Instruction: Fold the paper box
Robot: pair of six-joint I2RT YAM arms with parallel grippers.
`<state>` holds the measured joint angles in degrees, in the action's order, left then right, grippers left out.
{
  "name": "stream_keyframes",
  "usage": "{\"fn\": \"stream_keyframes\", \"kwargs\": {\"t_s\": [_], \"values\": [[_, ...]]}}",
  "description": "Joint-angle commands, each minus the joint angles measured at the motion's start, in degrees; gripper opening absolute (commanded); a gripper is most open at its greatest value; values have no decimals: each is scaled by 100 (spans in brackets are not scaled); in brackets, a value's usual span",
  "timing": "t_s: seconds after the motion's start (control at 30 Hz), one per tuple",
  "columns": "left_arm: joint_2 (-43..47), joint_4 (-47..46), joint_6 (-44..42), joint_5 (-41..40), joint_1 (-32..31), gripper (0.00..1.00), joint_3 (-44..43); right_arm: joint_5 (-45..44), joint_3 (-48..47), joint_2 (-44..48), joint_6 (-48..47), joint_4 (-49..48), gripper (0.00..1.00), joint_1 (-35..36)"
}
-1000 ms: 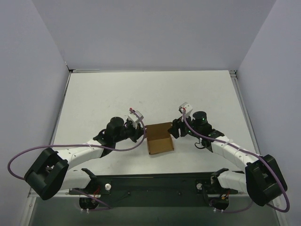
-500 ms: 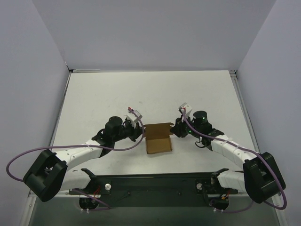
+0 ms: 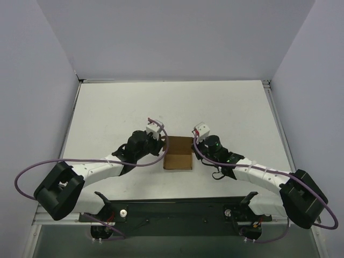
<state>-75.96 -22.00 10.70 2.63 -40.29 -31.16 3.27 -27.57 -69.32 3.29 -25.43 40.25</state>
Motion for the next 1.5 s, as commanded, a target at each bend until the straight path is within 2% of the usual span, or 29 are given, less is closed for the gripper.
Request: {"fn": "stream_keyframes", "kwargs": {"t_s": [0.0, 0.2, 0.3, 0.5, 0.67, 0.8, 0.93, 1.17, 1.47], "values": [[-147, -455, 459, -465, -339, 0, -636, -1904, -152, -160, 137, -1016, 0, 712], [-401, -717, 784, -711, -462, 0, -813, -2908, -301, -565, 181, -1438, 0, 1081], [-533, -1050, 767, -931, -646, 0, -690, -3235, -293, -767, 383, -1728, 0, 1256], [-709, -1833, 715, -1370, -936, 0, -145, -4465, -371, -1232, 550, -2062, 0, 1749], [-850, -2001, 653, -1661, -1103, 0, -49, -5194, -486, -1540, 550, -2142, 0, 2153], [-903, -2203, 731, -1871, -1226, 0, 100, -5511, -495, -1602, 734, -2019, 0, 2312], [-973, -2475, 837, -2091, -1393, 0, 276, -5644, -512, -1523, 1470, -1353, 0, 2373], [-1306, -2985, 1180, -2267, -1762, 0, 435, -5635, -442, -1549, 2324, -832, 0, 2409], [-1536, -3030, 1241, -2390, -1982, 0, 382, -5548, -337, -1444, 2607, -735, 0, 2409]]}}
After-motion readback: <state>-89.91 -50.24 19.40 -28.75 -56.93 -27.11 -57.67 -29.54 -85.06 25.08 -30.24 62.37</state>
